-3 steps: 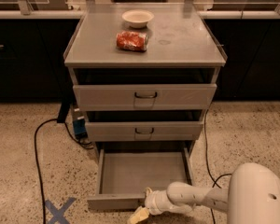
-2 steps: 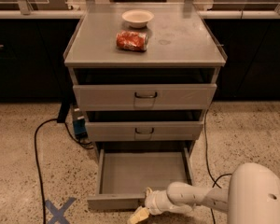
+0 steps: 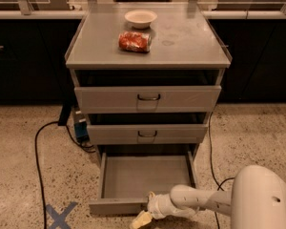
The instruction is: Open bottom drawer
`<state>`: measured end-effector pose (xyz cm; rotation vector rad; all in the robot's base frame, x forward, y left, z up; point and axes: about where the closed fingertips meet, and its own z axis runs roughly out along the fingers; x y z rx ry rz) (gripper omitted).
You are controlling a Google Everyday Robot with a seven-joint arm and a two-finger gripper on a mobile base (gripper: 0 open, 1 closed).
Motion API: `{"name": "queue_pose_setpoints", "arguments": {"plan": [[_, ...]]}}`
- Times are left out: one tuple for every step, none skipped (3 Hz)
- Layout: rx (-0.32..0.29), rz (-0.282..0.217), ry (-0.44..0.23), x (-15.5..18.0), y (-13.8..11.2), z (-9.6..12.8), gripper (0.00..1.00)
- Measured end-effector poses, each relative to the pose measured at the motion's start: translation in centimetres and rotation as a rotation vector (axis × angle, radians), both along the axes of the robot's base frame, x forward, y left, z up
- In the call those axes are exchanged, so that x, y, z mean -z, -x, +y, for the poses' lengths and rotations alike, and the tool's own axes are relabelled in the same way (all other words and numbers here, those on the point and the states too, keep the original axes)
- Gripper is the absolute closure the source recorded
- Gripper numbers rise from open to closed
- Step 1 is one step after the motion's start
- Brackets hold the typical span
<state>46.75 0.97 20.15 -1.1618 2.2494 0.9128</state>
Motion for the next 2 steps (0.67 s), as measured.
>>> {"name": "queue_pose_setpoints", "arguments": {"plan": [[0.007,0.023,-0.008,-0.08,0.21,0.16,0.0],[0.007,0.023,-0.008,-0.25,-0.11,0.25,0.0]]}}
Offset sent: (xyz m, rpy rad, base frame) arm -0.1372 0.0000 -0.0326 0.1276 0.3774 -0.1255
